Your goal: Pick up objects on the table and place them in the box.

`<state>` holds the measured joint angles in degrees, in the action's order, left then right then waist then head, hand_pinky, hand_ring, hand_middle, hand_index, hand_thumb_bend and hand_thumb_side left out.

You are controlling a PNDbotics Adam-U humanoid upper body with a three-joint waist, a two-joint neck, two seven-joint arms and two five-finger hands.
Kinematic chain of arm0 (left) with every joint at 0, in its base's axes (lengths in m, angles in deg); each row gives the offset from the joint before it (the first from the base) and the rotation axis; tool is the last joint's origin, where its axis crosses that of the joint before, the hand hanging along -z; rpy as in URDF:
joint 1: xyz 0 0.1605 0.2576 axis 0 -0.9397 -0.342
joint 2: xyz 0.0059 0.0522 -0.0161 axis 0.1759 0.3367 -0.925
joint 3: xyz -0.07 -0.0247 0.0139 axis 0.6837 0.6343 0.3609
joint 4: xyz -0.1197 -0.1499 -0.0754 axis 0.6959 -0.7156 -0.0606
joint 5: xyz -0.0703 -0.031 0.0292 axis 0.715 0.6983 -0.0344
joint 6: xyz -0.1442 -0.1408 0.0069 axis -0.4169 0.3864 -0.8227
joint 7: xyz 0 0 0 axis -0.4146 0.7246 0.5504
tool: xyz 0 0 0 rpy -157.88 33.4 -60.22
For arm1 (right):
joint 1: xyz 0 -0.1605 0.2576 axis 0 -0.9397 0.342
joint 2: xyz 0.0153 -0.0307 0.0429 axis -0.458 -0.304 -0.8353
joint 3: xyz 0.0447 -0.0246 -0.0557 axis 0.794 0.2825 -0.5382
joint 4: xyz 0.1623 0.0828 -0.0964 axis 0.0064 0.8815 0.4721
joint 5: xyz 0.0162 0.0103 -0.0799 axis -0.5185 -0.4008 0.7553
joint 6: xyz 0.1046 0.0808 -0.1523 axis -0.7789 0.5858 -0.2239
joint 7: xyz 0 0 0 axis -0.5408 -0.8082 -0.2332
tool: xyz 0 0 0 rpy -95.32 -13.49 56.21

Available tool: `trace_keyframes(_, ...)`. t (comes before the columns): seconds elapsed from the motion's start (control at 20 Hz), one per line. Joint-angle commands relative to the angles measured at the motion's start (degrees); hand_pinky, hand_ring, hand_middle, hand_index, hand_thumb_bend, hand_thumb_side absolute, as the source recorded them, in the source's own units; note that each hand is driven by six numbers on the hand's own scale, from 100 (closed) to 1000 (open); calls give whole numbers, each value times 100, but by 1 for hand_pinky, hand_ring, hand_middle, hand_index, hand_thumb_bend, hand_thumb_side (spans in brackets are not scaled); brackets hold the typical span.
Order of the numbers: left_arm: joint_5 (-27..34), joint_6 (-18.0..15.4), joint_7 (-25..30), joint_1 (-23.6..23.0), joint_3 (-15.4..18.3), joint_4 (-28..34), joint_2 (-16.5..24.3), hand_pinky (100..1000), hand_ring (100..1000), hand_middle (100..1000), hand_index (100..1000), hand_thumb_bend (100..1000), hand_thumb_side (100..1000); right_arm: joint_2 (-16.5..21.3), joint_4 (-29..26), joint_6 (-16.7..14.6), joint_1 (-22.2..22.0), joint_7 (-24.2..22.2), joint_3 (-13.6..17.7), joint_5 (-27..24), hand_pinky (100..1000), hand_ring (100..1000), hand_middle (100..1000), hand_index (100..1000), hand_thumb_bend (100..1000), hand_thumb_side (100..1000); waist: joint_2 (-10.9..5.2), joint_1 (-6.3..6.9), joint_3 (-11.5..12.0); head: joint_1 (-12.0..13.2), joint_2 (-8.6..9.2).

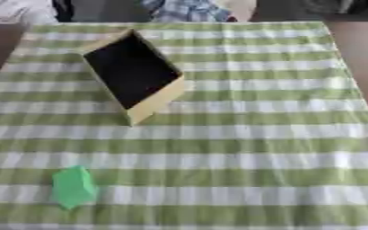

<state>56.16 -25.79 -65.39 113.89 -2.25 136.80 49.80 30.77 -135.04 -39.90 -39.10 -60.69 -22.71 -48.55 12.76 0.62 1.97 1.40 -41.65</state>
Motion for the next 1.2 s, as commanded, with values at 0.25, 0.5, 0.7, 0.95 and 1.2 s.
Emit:
trace_keyframes(0.25, -328, -56, 281, 75, -101, 95, 683, 559, 665, 673, 809, 100, 630, 203, -88, 0, 33, -3, 0, 29, 593, 805, 735, 904, 100, 946, -117, 21, -13, -16, 11)
trace_keyframes(0.5, -792, -43, 638, 20, -301, 95, 1326, 582, 681, 692, 813, 100, 596, 226, -88, 0, 27, -7, -6, 33, 593, 805, 735, 904, 100, 947, -126, 58, -22, -31, -1)
trace_keyframes(0.7, -1179, -40, 1173, -82, -473, 95, 1937, 619, 705, 714, 828, 100, 602, 249, -88, 1, 20, -10, -11, 36, 593, 805, 735, 904, 100, 946, -133, 91, -28, -48, -6)
trace_keyframes(0.95, -1570, -64, 1858, -195, -676, 95, 2684, 664, 736, 737, 848, 100, 663, 281, -88, 5, 4, -20, -20, 43, 592, 805, 735, 903, 100, 947, -147, 128, -23, -68, -13)
trace_keyframes(1.2, -1778, -170, 2405, -310, -851, 95, 3185, 704, 767, 764, 854, 100, 692, 310, -88, 13, -22, -31, -27, 49, 591, 805, 734, 903, 100, 947, -168, 160, -6, -80, -44)
